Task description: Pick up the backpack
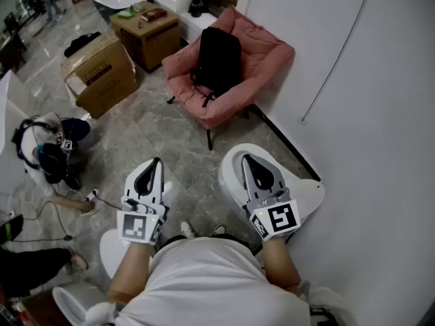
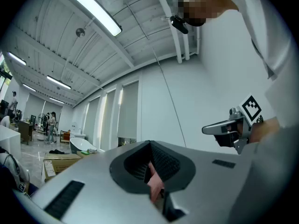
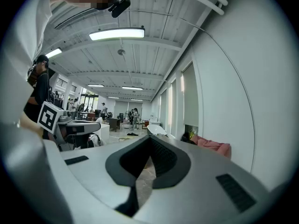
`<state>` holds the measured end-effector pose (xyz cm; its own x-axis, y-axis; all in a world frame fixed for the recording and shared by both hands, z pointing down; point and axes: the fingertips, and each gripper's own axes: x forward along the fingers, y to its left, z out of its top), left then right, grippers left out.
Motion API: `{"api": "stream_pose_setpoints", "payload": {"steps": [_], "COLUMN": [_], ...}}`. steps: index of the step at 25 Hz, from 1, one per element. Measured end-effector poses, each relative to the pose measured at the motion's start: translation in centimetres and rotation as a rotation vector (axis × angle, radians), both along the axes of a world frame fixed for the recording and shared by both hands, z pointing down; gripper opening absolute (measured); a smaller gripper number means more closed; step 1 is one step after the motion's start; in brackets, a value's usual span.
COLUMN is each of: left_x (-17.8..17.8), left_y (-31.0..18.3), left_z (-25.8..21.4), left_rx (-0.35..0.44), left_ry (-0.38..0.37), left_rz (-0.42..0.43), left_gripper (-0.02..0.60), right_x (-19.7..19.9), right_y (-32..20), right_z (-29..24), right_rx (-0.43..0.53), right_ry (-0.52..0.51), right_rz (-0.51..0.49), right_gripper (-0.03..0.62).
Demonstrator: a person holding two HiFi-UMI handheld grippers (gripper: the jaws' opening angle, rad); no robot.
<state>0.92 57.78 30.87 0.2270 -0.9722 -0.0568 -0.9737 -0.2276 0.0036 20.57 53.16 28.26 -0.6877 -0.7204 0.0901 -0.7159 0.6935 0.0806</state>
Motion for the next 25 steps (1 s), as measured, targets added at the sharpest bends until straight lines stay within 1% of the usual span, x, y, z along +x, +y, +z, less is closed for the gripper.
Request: {"api": "stream_pose_setpoints", "payload": {"steps": [3, 5, 8, 10, 15, 20, 25], "left_x": [-0.1, -0.2, -0.6, -1.0, -2.4, -4.3, -6.4], "left_y": [0.0, -0.1, -0.1, -0.3, -0.3, 0.2, -0.1], "left_z": [-0.3, -0.1, 0.2, 0.6, 1.8, 3.0, 5.3], "left_rx": [0.014, 0.002, -0.013, -0.005, -0.009, -0.016, -0.064], "left_ry": [-0.002, 0.004, 0.039, 0.037, 0.038, 0.074, 0.107], "left_rz": [0.000, -0.006, -0.007, -0.004, -0.003, -0.006, -0.026], "left_gripper": [0.015, 0.015, 0.015, 0.015, 0.015, 0.015, 0.015], "right_x": [-0.3, -0.4, -0.5, -0.7, -1.9, -3.5, -5.1], "right_y": [0.2, 0.1, -0.1, -0.4, -0.8, -0.4, -1.8], "right_z": [0.4, 0.6, 0.6, 0.8, 1.7, 2.7, 4.4], "right_rx": [-0.002, -0.008, -0.032, -0.050, -0.068, -0.092, -0.136], "right_ry": [-0.001, -0.007, -0.052, -0.069, -0.046, -0.007, 0.013], "right_rz": [-0.005, -0.009, -0.031, -0.036, -0.026, -0.023, -0.025], "right_gripper": [0.021, 0.021, 0.021, 0.021, 0.021, 0.021, 0.021]}}
